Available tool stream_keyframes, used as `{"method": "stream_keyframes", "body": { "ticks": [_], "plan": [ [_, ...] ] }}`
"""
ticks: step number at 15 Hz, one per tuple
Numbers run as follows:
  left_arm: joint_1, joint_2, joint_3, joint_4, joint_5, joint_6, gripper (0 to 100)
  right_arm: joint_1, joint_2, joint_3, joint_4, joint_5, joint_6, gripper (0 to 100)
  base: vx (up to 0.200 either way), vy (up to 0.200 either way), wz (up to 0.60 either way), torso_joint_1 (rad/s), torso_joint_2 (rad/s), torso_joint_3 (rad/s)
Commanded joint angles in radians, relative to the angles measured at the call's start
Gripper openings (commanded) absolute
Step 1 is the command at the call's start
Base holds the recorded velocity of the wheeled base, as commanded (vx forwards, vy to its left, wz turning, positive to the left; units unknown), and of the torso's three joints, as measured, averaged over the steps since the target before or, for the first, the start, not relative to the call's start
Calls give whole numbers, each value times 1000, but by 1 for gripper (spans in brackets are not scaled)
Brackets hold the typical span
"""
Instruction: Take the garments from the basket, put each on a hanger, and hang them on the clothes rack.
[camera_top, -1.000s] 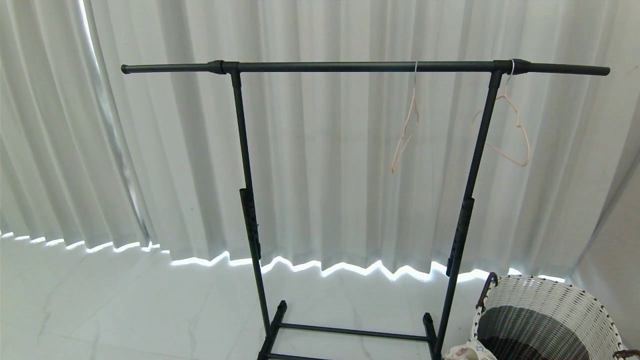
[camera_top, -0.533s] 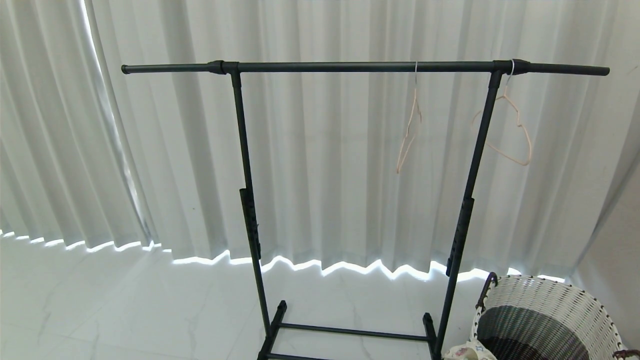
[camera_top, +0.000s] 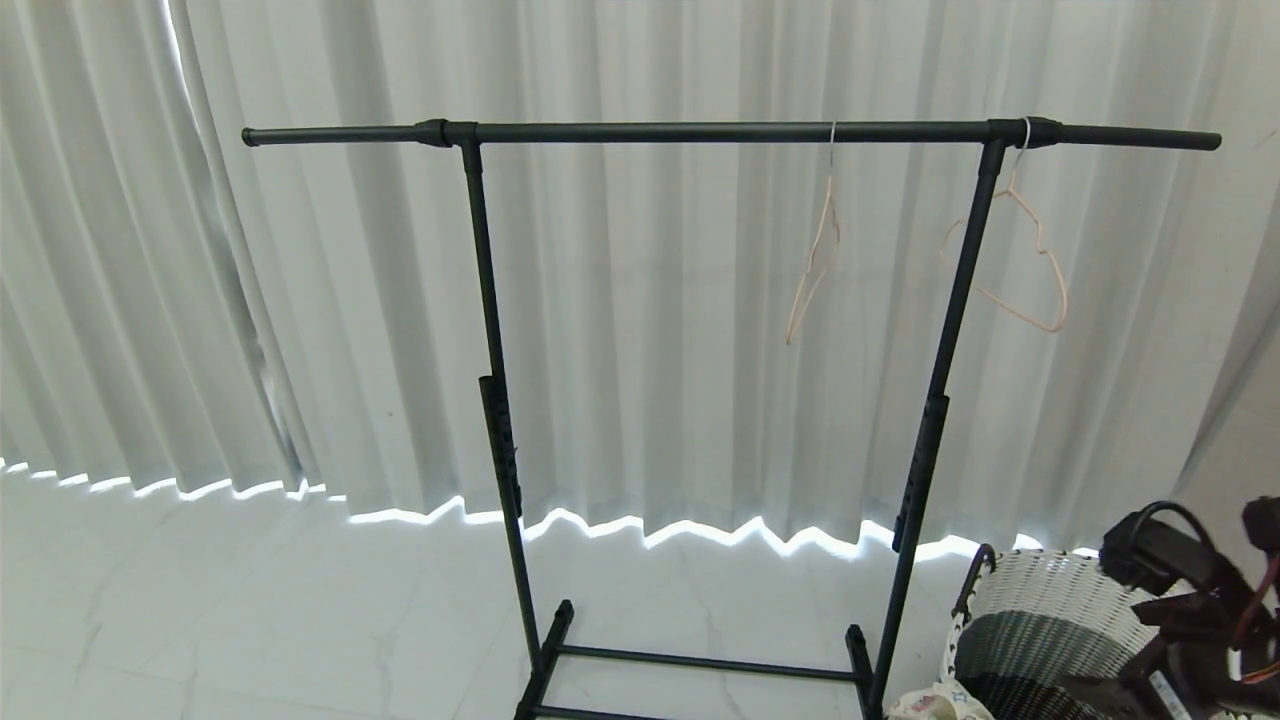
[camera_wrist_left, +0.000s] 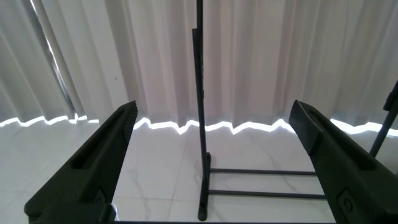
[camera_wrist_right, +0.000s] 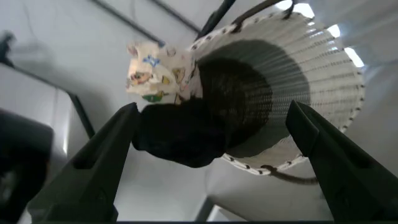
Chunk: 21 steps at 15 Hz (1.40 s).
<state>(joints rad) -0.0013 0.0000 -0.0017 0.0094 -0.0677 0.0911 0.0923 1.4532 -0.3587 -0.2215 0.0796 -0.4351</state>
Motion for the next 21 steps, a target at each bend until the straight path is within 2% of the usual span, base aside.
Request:
{"method": "stream_keyframes", "body": {
  "ticks": [1, 3, 6, 9, 14, 17, 21],
  "plan": [
    [0, 2, 0, 0, 0, -10, 100, 15, 274, 119, -159, -17, -70, 100, 0, 0, 0, 0, 0, 0],
    [0, 2, 0, 0, 0, -22, 100, 18, 320, 173, -233, -55, -106, 100, 0, 0, 0, 0, 0, 0],
    [0, 2, 0, 0, 0, -22, 100, 38, 423, 175, -279, -57, -169, 100, 0, 0, 0, 0, 0, 0],
    [0, 2, 0, 0, 0, -22, 100, 84, 515, 182, -403, -67, -171, 100, 0, 0, 0, 0, 0, 0],
    [0, 2, 0, 0, 0, -22, 100, 138, 566, 172, -414, -72, -172, 100, 0, 0, 0, 0, 0, 0],
    [0, 2, 0, 0, 0, -22, 100, 138, 627, 162, -469, -184, -171, 100, 0, 0, 0, 0, 0, 0],
    [0, 2, 0, 0, 0, -22, 100, 142, 644, 162, -480, -218, -171, 100, 0, 0, 0, 0, 0, 0]
  ]
}}
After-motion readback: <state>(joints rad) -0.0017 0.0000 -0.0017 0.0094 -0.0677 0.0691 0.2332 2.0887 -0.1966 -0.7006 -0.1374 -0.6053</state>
